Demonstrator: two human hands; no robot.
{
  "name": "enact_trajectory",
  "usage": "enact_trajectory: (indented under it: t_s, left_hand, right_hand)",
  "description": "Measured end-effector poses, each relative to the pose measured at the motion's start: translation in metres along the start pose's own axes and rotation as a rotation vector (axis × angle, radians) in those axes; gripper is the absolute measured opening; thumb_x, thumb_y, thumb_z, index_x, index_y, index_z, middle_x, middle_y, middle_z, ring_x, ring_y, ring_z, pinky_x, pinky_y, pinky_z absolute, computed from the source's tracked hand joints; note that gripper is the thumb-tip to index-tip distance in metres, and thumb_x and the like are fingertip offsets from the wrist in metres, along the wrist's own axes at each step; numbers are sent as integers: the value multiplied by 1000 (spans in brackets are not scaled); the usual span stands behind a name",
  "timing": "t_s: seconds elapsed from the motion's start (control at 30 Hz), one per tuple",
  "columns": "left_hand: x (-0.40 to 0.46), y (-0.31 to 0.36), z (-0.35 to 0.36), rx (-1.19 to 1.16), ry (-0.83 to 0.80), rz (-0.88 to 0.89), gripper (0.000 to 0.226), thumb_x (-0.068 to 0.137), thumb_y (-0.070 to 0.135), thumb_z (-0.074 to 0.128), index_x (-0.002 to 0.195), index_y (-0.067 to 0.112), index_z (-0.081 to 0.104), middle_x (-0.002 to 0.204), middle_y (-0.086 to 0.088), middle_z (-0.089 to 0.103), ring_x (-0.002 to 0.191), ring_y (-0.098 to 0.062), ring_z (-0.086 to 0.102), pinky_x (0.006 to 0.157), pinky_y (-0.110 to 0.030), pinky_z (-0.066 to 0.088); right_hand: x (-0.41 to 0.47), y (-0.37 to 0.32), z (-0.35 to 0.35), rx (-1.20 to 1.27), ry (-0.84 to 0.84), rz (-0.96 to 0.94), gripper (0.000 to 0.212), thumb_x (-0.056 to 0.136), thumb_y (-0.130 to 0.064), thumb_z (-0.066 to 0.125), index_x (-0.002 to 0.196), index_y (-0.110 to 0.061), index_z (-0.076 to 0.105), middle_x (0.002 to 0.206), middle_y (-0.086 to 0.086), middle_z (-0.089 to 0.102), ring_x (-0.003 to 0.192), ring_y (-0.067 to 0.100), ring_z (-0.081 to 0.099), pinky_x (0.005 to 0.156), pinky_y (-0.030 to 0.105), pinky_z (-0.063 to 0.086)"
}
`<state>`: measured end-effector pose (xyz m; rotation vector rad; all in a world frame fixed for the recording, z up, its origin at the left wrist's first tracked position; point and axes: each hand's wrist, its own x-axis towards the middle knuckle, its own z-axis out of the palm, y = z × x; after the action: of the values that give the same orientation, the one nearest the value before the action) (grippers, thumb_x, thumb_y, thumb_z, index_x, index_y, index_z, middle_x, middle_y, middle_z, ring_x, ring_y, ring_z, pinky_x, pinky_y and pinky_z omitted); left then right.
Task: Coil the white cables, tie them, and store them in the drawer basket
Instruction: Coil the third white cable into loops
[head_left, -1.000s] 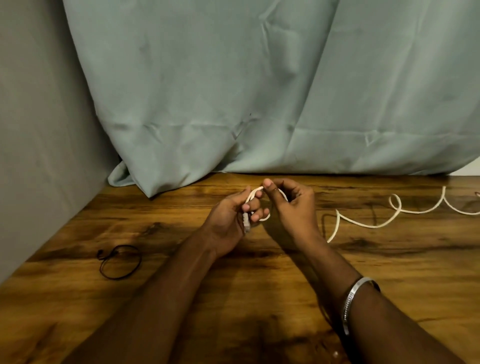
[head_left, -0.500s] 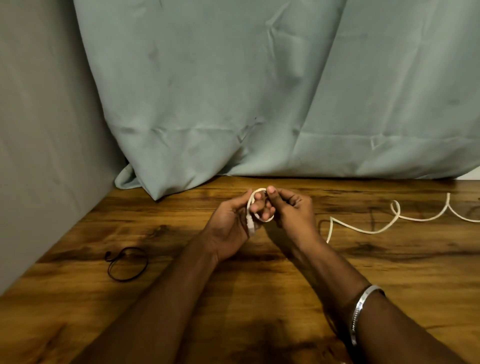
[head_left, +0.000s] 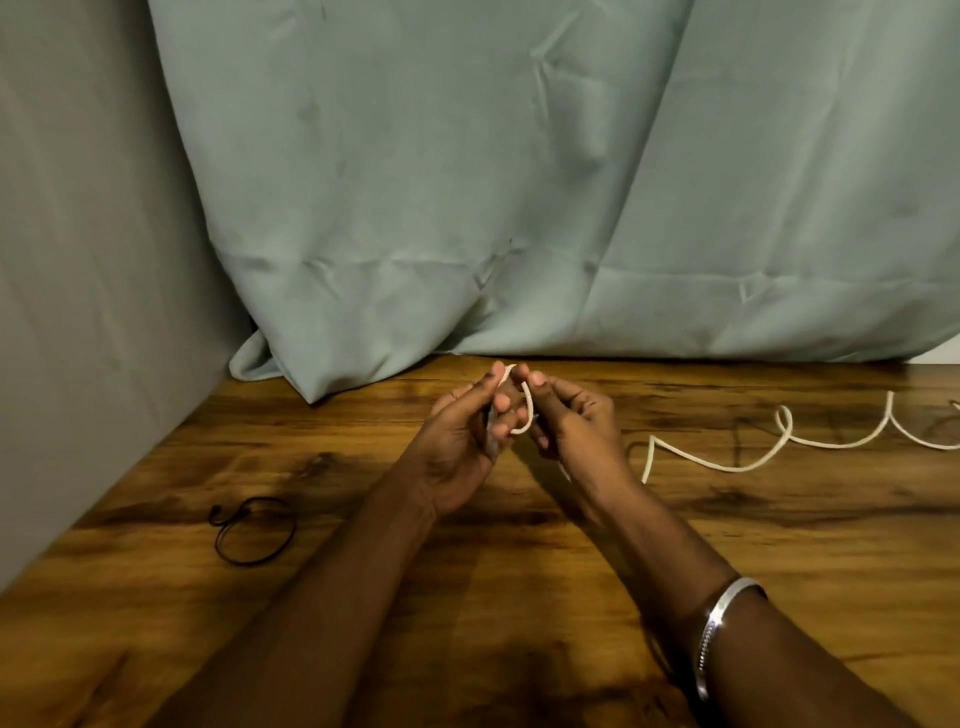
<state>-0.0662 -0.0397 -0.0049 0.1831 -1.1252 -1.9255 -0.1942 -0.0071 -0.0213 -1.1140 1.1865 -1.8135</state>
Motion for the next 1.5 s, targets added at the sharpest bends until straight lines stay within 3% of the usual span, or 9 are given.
enact_trajectory:
  t_s: [0.13,0.23,0.37,0.53,0.67,0.8,1.1,1.33,1.5]
  left_hand:
    - [9,4,-16,-95,105,44,37,90,29,53,107,0,68,46,7,39,49,-7,41,75,-37,44]
    - [17,9,-29,-93,207,125,39,100,24,47,117,-7,61,48,8,41,37,-5,33,65,-24,44]
    - [17,12,-38,78,381,231,31,104,18,45,106,-7,63,62,5,65,31,-3,33,51,-15,40]
    - [17,9,-43,243,392,204,28,106,21,41,101,1,60,90,-3,78,37,-2,41,50,-17,36]
    - [18,4,-43,260,319,159,24,107,19,40,102,0,55,90,-9,78,63,-15,73,59,-22,56]
    - [17,2,-40,360,272,137,24,107,18,39,99,1,53,85,-10,78,73,-20,76,62,-26,59]
    - [17,-8,-42,754,135,107,38,106,19,42,92,-8,65,63,-8,69,51,-17,66,52,-28,56]
    - [8,-10,-26,620,65,-87,36,107,20,41,74,13,53,52,-1,48,39,-11,43,47,-24,32]
    - [3,-2,-20,418,5,-186,30,104,20,41,80,9,56,48,4,33,38,-10,31,58,-23,43]
  right_hand:
    - [-1,12,-4,-382,-126,-139,22,107,-20,55,101,-20,76,67,7,61,56,12,55,54,28,43]
    - [-7,18,-5,-796,-285,-134,17,100,-36,53,97,-26,67,72,3,68,61,15,60,60,42,52]
    - [-19,7,0,-1195,-456,-248,18,104,-36,54,106,-24,67,86,0,72,82,23,67,69,34,49]
    - [-24,-10,4,-1319,-480,-410,30,107,-44,48,91,-25,65,86,2,73,81,26,66,63,34,36]
    - [-23,-15,3,-1306,-454,-536,29,105,-48,48,94,-28,67,89,2,74,82,27,66,64,35,39]
    - [-17,-11,1,-1228,-444,-654,31,102,-48,46,105,-29,71,102,-2,76,94,23,69,78,40,50]
    - [-5,-14,-15,-1017,-249,-650,14,97,-38,62,96,-28,71,94,-9,73,88,15,66,80,45,51]
    - [-2,-12,-17,-677,-167,-464,3,90,-23,79,91,-25,76,91,-11,74,85,7,69,75,36,56]
    - [1,-12,-20,-413,-168,-284,10,92,-11,77,93,-21,76,89,-8,78,87,5,72,76,20,55]
